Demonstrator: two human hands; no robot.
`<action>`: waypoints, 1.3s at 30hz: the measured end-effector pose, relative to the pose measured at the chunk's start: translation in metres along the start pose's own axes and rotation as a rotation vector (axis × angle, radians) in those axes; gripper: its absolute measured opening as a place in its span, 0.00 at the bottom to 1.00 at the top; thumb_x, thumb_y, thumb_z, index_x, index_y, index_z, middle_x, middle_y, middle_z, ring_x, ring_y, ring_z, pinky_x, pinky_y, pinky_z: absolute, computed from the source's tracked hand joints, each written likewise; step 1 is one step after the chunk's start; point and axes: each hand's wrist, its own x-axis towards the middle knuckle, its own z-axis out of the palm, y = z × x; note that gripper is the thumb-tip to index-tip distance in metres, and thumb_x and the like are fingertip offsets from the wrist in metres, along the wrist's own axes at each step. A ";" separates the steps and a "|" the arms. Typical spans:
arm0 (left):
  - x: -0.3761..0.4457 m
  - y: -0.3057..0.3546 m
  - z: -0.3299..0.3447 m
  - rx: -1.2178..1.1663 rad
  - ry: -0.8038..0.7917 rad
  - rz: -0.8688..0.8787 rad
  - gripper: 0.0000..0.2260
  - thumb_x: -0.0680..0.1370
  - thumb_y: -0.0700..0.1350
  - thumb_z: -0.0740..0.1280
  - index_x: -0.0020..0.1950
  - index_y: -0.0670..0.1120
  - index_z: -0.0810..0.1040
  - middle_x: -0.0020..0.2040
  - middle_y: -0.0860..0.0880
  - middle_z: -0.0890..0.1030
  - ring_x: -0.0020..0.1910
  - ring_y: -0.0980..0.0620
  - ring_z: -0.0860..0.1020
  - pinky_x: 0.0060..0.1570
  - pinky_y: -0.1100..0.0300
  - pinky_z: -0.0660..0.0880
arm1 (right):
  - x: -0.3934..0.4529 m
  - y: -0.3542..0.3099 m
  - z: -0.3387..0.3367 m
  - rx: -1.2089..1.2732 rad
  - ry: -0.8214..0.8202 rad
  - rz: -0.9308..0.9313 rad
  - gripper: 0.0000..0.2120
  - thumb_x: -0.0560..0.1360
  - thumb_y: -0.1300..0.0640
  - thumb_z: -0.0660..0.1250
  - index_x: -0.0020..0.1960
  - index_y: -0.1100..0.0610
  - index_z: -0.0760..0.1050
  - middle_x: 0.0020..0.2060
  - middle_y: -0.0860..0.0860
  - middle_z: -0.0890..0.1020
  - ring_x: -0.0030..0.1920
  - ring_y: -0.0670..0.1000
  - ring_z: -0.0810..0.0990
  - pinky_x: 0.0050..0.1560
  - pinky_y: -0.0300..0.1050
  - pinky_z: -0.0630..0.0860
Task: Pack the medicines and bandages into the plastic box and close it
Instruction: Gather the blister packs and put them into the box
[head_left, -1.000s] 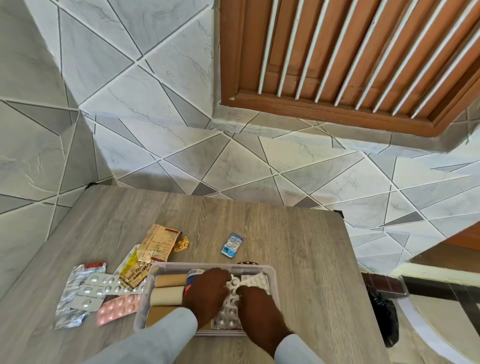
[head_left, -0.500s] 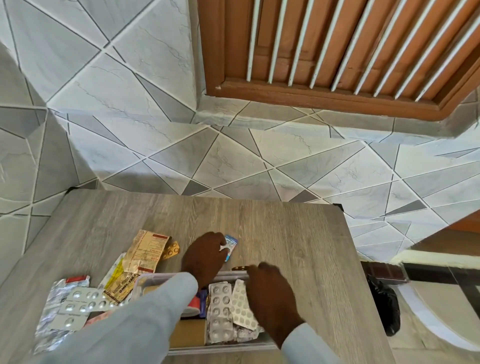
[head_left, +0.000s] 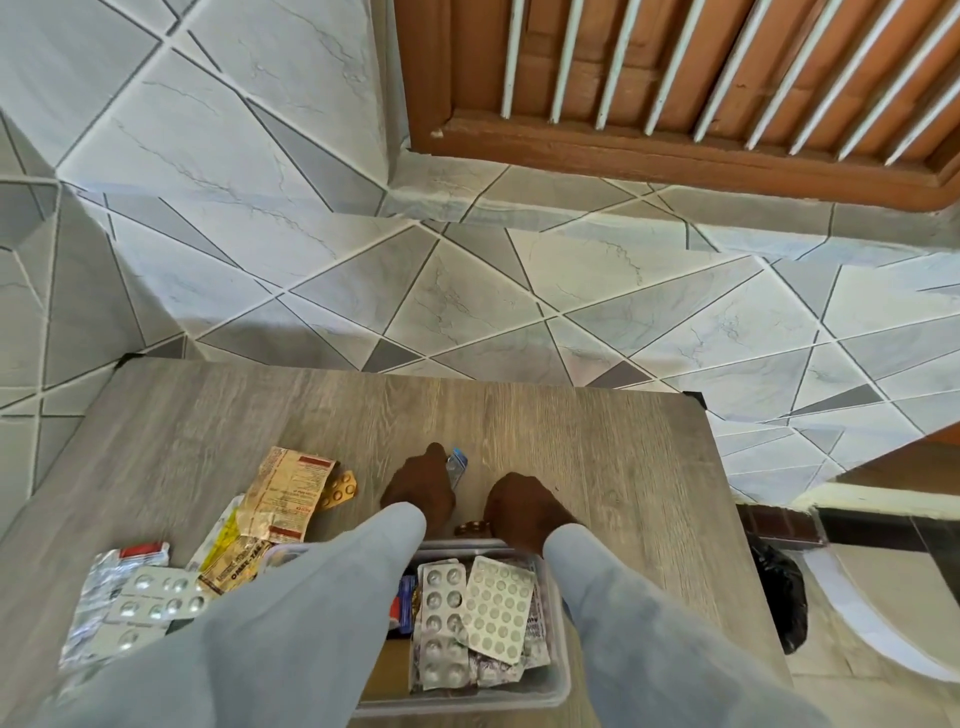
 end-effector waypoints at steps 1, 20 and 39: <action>-0.001 -0.002 -0.003 -0.053 0.013 0.000 0.11 0.74 0.42 0.64 0.56 0.44 0.70 0.54 0.40 0.79 0.51 0.39 0.78 0.48 0.50 0.75 | 0.001 0.001 0.001 0.033 0.032 0.020 0.11 0.72 0.58 0.65 0.52 0.60 0.79 0.52 0.58 0.82 0.50 0.59 0.81 0.51 0.48 0.79; -0.137 -0.034 0.026 -0.755 -0.212 0.049 0.11 0.71 0.37 0.72 0.53 0.43 0.79 0.43 0.41 0.84 0.41 0.40 0.83 0.44 0.44 0.81 | -0.163 -0.009 0.045 0.486 0.401 0.089 0.05 0.77 0.56 0.64 0.50 0.46 0.72 0.42 0.46 0.81 0.41 0.46 0.82 0.40 0.43 0.81; -0.165 -0.222 -0.072 -0.400 0.418 0.005 0.06 0.72 0.47 0.70 0.48 0.51 0.79 0.44 0.48 0.82 0.46 0.46 0.80 0.47 0.55 0.75 | -0.147 -0.127 0.060 0.107 0.431 -0.168 0.10 0.75 0.53 0.63 0.55 0.53 0.75 0.52 0.52 0.80 0.55 0.54 0.77 0.53 0.44 0.69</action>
